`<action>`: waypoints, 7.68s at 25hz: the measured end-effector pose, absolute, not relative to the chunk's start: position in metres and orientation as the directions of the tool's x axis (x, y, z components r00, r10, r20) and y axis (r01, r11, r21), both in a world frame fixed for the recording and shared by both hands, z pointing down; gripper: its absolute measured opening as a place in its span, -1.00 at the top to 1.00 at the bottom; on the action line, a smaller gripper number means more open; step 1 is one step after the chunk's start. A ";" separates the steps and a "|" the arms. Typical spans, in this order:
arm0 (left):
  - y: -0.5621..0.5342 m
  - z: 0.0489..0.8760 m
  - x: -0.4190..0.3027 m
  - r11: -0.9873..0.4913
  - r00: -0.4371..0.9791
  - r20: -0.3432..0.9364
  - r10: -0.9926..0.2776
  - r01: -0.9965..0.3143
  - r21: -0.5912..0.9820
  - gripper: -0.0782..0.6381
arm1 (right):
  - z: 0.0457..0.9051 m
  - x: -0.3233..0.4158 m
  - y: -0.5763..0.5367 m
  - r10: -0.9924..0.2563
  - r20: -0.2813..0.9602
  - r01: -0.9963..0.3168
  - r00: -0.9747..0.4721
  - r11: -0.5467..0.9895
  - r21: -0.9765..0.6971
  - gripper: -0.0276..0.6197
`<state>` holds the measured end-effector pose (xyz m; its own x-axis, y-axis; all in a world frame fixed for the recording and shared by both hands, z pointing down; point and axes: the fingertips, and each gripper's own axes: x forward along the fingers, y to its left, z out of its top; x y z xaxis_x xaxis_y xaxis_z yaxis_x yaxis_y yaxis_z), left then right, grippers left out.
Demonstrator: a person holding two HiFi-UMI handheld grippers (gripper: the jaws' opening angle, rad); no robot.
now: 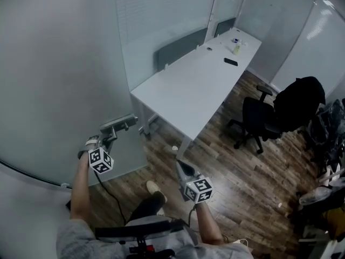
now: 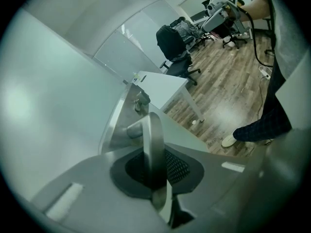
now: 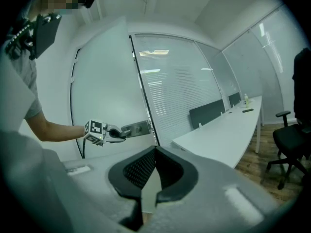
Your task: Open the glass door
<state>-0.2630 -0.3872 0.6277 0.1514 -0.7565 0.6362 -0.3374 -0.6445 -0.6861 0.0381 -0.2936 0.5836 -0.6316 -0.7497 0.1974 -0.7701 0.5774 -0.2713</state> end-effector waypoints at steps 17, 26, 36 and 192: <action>-0.321 0.632 -0.228 -0.685 0.224 0.648 -0.728 -0.269 -0.677 0.69 | 0.585 0.055 -0.236 -0.735 0.217 -0.763 -0.643 0.590 -0.263 0.91; -0.290 0.633 -0.216 -0.704 0.251 0.657 -0.711 -0.238 -0.669 0.69 | 0.585 0.045 -0.227 -0.721 0.215 -0.750 -0.659 0.610 -0.256 0.91; -0.256 0.634 -0.203 -0.708 0.285 0.651 -0.703 -0.200 -0.677 0.69 | 0.580 0.035 -0.195 -0.723 0.210 -0.752 -0.658 0.616 -0.234 0.91; 0.166 0.609 -0.227 -0.756 0.228 0.728 -0.647 -0.069 -0.650 0.13 | 0.607 0.044 0.132 -0.716 0.193 -0.736 -0.671 0.610 -0.293 0.91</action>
